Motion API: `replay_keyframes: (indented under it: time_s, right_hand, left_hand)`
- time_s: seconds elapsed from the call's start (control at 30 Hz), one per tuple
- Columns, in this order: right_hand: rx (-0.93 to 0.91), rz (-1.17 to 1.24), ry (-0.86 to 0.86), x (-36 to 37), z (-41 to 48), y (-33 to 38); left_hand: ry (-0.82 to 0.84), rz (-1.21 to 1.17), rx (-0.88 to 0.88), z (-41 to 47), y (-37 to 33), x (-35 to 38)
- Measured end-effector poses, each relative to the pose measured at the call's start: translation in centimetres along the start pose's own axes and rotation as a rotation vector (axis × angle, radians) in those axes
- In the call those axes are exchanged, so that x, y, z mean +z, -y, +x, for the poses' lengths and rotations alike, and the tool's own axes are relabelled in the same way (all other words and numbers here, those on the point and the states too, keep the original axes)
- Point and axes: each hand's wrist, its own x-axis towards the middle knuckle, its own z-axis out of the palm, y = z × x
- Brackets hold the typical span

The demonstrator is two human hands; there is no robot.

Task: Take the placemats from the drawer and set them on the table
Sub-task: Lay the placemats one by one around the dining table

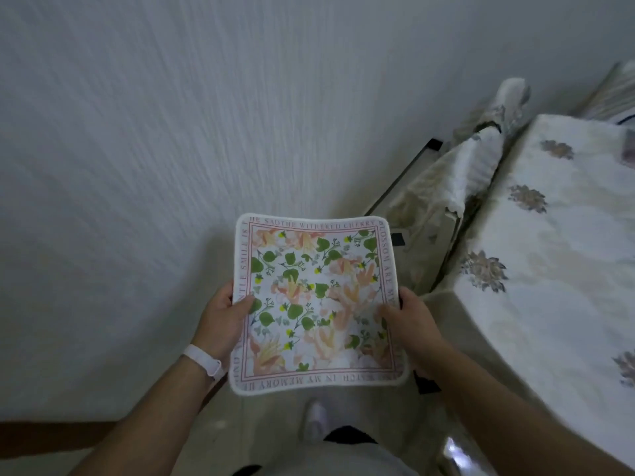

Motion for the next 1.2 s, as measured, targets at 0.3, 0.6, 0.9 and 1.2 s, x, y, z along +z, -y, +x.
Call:
replay_keyframes:
  time_s: [0.3,0.6,0.9,1.2]
  right_hand:
    - [0.058,0.059,-0.247,-6.4,8.4,4.4]
    - [0.170,0.132,-0.495,-10.0,16.4,8.1]
    - [0.227,0.232,-0.690,-15.2,19.5,11.0]
    - [0.297,0.394,-0.805,-19.3,24.7,9.8]
  left_hand:
    - [0.167,0.007,-0.031,13.1,-5.8,8.7]
    - [0.498,0.167,-0.039,27.1,-12.1,19.4]
    - [0.736,0.391,-0.028,35.6,-18.0,31.0]
    - [0.848,0.499,-0.098,41.6,-17.8,41.7]
